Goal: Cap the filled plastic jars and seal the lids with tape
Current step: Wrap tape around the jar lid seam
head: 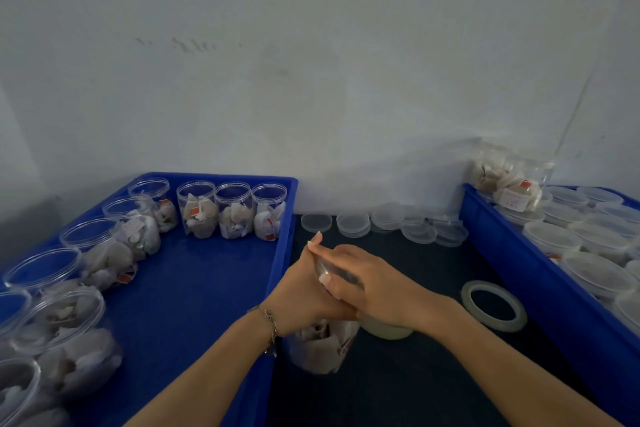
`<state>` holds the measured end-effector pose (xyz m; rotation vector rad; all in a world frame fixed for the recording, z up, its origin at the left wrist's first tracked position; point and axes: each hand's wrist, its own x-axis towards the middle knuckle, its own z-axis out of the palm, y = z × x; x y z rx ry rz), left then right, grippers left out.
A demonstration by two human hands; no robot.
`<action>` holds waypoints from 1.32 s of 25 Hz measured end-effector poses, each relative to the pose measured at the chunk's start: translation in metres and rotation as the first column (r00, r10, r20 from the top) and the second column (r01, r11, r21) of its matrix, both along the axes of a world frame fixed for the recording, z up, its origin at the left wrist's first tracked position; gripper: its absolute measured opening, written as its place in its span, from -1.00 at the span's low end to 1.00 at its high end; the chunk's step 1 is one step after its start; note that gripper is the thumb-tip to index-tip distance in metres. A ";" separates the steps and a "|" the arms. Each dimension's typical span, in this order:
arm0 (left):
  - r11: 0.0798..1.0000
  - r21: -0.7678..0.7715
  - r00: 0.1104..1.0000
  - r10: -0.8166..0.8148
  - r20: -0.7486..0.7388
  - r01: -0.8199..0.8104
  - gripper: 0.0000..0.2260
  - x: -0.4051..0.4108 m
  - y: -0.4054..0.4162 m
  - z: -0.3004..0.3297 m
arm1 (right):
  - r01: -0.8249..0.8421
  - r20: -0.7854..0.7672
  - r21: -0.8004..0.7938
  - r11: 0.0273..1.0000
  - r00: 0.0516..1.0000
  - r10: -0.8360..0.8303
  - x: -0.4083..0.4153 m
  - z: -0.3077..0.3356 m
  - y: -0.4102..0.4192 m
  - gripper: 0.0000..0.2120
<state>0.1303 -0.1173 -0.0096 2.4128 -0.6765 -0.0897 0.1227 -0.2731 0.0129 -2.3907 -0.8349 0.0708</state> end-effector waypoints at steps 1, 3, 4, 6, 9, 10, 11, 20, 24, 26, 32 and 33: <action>0.949 0.315 0.983 -0.072 0.170 0.015 -0.44 0.000 -0.003 0.002 | 0.031 0.037 0.002 1.000 0.999 -0.031 -0.002 -0.001 0.003 -0.53; 0.702 0.711 0.894 -0.297 0.337 -0.035 -0.49 0.003 -0.007 -0.003 | 0.095 0.173 -0.011 0.995 0.981 -0.091 -0.006 -0.007 0.009 -0.54; 0.672 0.740 0.865 -0.346 0.363 -0.042 -0.50 0.006 -0.009 -0.007 | 0.130 0.231 -0.051 0.990 0.966 -0.115 -0.008 -0.009 0.011 -0.54; 0.850 0.527 0.921 -0.207 0.329 0.003 -0.45 0.005 -0.008 -0.010 | 0.183 0.259 -0.178 0.967 0.957 -0.133 -0.007 -0.014 0.009 -0.49; 0.984 0.159 0.991 0.059 0.117 -0.077 -0.33 0.003 0.000 -0.014 | 0.112 -0.096 -0.044 0.993 0.989 -0.115 0.006 -0.012 -0.010 -0.36; 0.987 0.096 0.991 0.120 0.057 -0.125 -0.28 0.004 0.004 -0.015 | 0.174 -0.167 0.075 0.982 0.973 -0.159 0.014 -0.018 -0.021 -0.31; 0.983 0.069 0.985 0.166 0.045 -0.169 -0.24 0.004 0.008 -0.014 | 0.240 -0.174 0.092 0.966 0.959 -0.222 0.021 -0.029 -0.034 -0.29; 0.961 0.184 0.979 0.200 0.046 -0.205 -0.21 0.000 0.009 -0.011 | 0.324 0.211 -0.468 0.822 0.944 -0.252 0.010 -0.123 -0.065 -0.58; 0.962 0.226 0.988 0.151 0.028 -0.154 -0.12 0.001 0.006 -0.013 | 0.318 0.102 -0.419 0.850 0.947 -0.303 -0.006 -0.114 -0.069 -0.73; 0.956 0.260 0.991 0.131 0.036 -0.135 -0.07 0.002 0.004 -0.015 | 0.314 0.061 -0.410 0.856 0.946 -0.318 -0.019 -0.114 -0.073 -0.76; 0.992 0.118 0.985 0.033 0.170 -0.053 -0.33 -0.009 0.000 0.001 | 0.336 0.067 -0.346 0.876 0.940 -0.334 -0.045 -0.086 -0.083 -0.83; 0.999 0.030 0.988 0.014 0.154 -0.019 -0.50 -0.013 -0.003 0.004 | 0.331 0.066 -0.335 0.882 0.942 -0.328 -0.048 -0.079 -0.082 -0.85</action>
